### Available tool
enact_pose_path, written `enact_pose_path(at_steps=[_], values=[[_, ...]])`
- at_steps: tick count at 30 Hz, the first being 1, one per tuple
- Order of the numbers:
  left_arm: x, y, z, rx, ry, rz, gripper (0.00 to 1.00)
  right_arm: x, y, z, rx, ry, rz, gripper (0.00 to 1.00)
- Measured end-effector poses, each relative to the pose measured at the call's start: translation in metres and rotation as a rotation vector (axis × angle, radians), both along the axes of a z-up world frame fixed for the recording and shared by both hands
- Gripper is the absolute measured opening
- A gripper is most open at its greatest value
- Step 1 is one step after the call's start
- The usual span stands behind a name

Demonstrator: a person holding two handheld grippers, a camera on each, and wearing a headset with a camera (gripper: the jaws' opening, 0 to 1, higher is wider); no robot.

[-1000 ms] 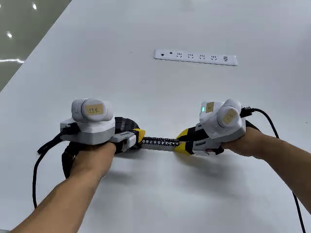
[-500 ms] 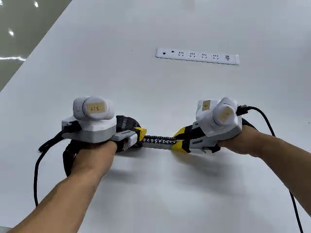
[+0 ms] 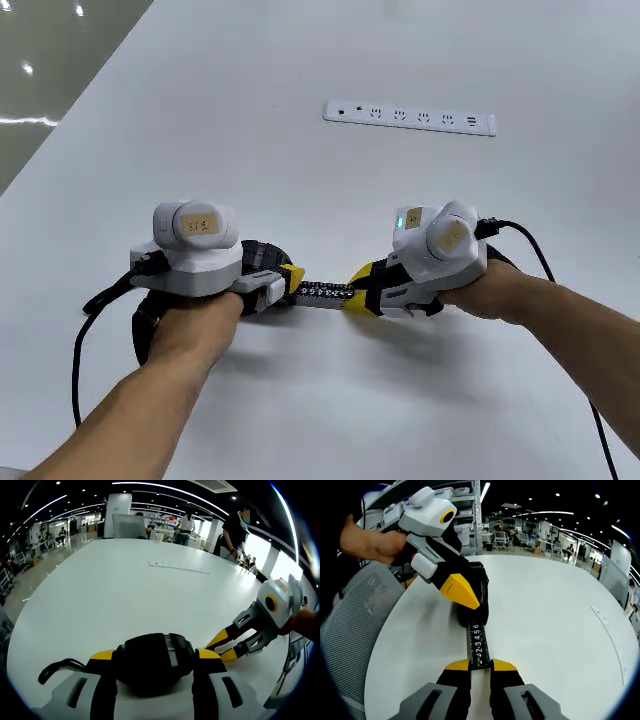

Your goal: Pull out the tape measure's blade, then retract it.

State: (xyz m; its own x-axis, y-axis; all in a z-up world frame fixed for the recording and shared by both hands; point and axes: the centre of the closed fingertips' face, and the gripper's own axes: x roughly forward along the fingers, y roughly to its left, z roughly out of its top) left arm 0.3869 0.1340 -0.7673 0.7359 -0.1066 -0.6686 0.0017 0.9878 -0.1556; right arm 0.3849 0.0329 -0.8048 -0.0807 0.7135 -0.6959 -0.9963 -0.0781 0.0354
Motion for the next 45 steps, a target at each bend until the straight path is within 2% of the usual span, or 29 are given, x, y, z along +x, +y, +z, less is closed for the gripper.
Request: enact_pose_path(at_steps=[29,45], values=[[-0.001,0.000,0.000,-0.014,0.005,-0.001,0.56,-0.006,0.028,0.000,0.015,0.006,0.024,0.10],[-0.001,0.000,0.000,-0.017,0.003,0.002,0.56,-0.010,0.048,0.000,0.017,-0.013,0.039,0.11]])
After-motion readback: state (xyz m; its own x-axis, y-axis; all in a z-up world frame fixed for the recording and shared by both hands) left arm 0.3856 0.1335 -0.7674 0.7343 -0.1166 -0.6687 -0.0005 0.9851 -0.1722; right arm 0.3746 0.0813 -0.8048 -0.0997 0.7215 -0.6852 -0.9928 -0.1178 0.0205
